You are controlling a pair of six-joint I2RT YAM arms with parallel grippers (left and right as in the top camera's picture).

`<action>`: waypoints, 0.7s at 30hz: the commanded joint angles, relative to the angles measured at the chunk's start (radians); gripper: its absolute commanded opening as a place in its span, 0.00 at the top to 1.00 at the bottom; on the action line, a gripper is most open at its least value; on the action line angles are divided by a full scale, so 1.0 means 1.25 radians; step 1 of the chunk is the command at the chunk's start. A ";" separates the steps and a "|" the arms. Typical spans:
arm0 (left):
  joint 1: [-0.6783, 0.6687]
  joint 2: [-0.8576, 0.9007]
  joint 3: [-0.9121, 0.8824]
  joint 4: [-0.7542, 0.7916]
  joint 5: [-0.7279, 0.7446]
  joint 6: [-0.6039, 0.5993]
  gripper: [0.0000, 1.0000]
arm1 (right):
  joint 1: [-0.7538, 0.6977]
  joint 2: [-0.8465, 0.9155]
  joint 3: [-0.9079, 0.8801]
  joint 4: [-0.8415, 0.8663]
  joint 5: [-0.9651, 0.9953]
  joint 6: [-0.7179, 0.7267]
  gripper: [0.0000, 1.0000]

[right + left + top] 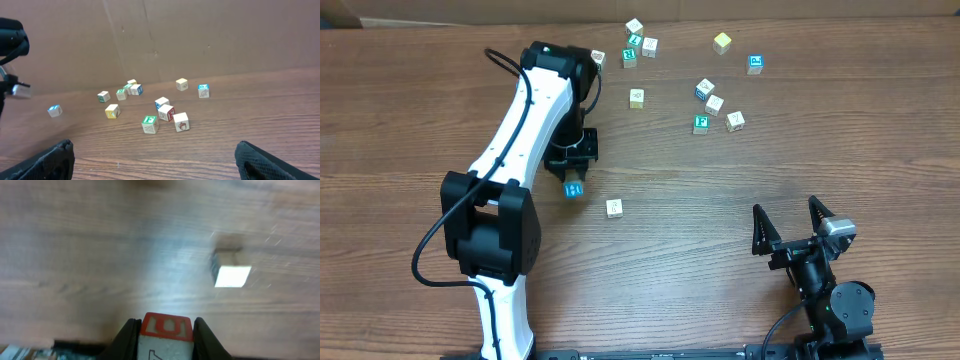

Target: Form a circle

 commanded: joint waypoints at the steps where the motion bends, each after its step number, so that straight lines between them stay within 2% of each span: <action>1: -0.016 0.001 -0.024 -0.027 0.011 -0.014 0.96 | 0.003 -0.006 -0.009 0.005 0.007 -0.003 0.00; 12: -0.075 -0.051 -0.091 -0.049 -0.058 -0.015 0.96 | 0.003 -0.006 -0.009 0.005 0.007 -0.003 0.00; 17: -0.089 -0.189 -0.206 -0.036 -0.142 -0.116 0.96 | 0.003 -0.006 -0.009 0.005 0.007 -0.003 0.00; 21: -0.089 -0.282 -0.296 0.055 -0.141 -0.170 0.96 | 0.003 -0.006 -0.009 0.005 0.007 -0.003 0.00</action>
